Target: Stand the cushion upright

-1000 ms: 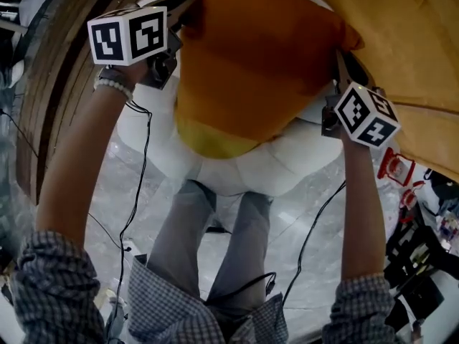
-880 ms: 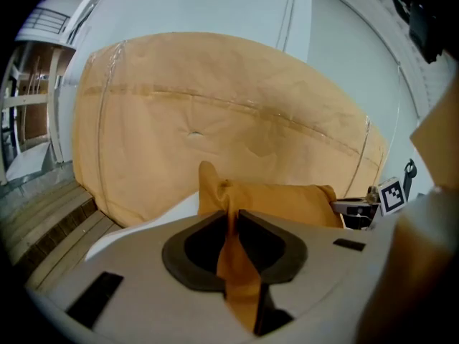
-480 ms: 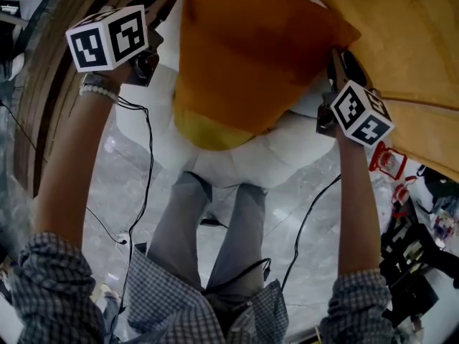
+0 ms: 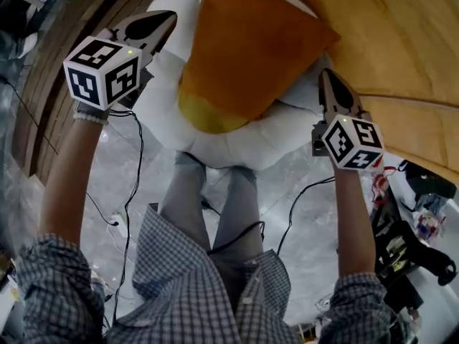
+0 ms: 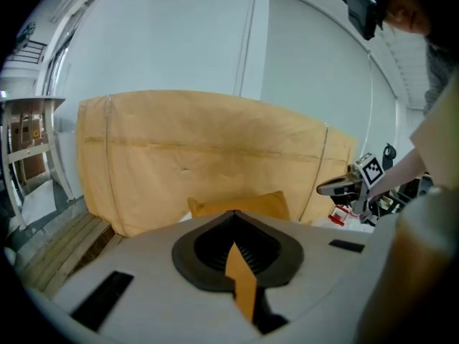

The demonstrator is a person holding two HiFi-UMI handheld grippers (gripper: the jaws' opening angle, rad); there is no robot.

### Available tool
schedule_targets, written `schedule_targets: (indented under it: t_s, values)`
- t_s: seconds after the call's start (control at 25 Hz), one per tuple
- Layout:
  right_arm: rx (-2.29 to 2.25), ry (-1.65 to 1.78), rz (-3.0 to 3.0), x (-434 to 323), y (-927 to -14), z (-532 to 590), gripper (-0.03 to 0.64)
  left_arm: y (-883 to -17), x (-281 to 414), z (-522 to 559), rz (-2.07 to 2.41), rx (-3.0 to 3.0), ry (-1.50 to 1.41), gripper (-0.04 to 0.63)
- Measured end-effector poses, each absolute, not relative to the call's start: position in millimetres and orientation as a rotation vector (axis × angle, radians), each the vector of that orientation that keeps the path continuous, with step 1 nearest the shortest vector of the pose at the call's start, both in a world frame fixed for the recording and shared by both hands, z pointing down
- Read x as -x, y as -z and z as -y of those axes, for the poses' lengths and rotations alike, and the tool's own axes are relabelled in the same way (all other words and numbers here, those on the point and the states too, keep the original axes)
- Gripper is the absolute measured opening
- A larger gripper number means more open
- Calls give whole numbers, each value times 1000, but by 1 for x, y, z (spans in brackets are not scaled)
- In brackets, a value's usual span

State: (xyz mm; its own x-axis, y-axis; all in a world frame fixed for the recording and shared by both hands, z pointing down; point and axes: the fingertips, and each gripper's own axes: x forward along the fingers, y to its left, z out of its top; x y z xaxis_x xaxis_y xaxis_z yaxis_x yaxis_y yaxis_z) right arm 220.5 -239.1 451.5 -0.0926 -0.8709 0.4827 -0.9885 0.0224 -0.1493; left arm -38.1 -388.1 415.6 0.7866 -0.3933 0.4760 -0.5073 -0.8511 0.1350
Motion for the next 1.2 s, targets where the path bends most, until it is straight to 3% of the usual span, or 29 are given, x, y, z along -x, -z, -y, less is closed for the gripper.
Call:
schedule_targets:
  t_s: [0.64, 1.2]
  values:
    - [-1878, -475, 2293, -165, -275, 183, 6, -261, 68, 250, 563, -2751, -404, 8]
    - [-1898, -402, 2354, -151, -218, 133, 6, -202, 110, 181, 815, -2636, -131, 8]
